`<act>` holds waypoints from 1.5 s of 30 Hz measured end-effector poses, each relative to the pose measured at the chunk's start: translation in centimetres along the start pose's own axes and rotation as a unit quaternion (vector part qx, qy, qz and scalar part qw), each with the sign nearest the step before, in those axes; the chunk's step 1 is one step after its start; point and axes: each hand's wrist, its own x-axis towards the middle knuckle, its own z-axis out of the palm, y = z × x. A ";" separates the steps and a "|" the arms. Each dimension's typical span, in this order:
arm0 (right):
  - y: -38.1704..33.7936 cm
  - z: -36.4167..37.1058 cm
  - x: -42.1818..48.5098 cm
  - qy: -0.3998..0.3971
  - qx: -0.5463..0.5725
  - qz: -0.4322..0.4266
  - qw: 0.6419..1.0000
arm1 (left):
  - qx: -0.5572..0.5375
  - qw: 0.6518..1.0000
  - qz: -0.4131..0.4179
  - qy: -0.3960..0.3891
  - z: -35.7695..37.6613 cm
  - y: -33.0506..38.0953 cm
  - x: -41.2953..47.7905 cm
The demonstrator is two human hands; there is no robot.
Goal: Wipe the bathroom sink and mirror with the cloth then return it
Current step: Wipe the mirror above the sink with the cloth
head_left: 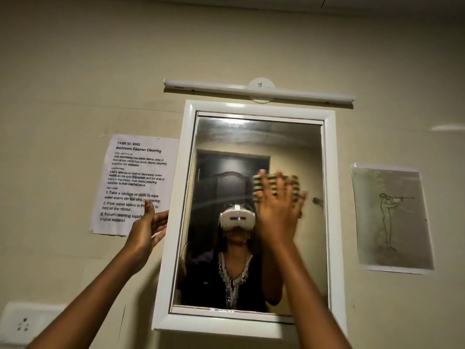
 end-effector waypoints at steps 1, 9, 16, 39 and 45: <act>2.7 -0.9 -0.5 0.006 0.001 0.072 0.997 | 0.007 1.000 0.002 -0.002 -0.1 -0.1 -0.2; 1.8 -0.5 -6.6 0.029 0.056 0.279 0.958 | 0.029 0.999 0.015 0.006 -0.2 -0.2 -0.5; -13.8 2.9 -7.1 -0.092 0.065 -0.168 0.979 | -0.046 0.999 -0.005 0.005 0.1 -0.7 -0.8; -4.3 1.1 -10.9 -0.005 0.063 0.129 0.990 | 0.085 0.996 0.004 -0.010 -2.1 -4.7 -4.1; -13.4 3.5 -16.7 -0.142 0.055 -0.232 0.961 | -0.031 0.997 -0.062 -0.015 -2.4 -5.3 -3.8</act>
